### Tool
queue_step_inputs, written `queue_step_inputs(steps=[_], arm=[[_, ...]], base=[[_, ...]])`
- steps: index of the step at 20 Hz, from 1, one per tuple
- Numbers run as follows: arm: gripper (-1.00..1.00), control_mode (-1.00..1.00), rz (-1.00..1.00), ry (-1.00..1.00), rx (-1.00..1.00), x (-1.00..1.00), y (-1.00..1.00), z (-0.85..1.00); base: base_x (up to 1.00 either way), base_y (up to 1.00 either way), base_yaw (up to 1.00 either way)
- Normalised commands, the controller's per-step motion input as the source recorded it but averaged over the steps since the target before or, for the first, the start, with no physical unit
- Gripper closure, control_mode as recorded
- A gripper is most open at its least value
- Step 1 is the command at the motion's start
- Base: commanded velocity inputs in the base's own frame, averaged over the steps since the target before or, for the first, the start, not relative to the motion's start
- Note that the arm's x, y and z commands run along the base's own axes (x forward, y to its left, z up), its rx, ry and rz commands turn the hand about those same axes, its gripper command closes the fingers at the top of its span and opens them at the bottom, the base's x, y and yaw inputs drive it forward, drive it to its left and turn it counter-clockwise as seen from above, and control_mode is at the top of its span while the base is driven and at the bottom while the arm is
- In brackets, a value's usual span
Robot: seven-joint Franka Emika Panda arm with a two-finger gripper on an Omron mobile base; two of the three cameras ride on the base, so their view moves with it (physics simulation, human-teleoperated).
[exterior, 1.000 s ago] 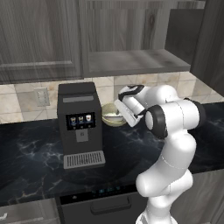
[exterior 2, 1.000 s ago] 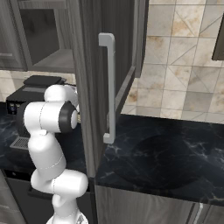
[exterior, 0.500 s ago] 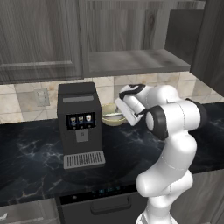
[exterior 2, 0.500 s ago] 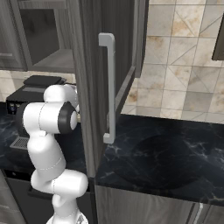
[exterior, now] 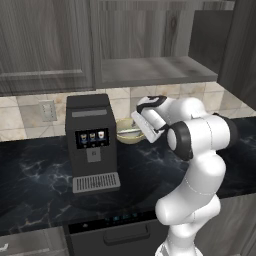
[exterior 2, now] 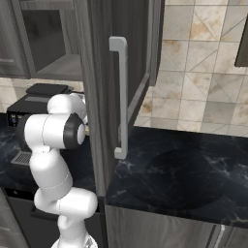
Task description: Pick up the bowls on the counter and stack them on top of one another in the open cabinet. Place the smaller bowl on top of the larger bowl.
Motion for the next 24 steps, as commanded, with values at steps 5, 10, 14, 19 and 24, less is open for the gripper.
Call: queue_step_inputs(steps=[5,10,14,19,24], arm=[[-1.0,-1.0,0.0,0.0,0.0,-0.02,0.0,-0.02],[-1.0,-1.0,0.0,0.02,0.0,0.0,0.0,-0.17],[-1.0,-1.0,0.0,0.03,0.0,0.0,0.0,-0.24],[-1.0,-1.0,0.0,0.01,0.0,0.0,0.0,-0.16],[-1.0,-1.0,0.0,0.0,0.0,0.0,0.0,-0.09]], base=[[0.0,0.0,0.0],[0.0,0.0,0.0],[0.0,0.0,0.0],[0.0,0.0,0.0],[0.0,0.0,0.0]])
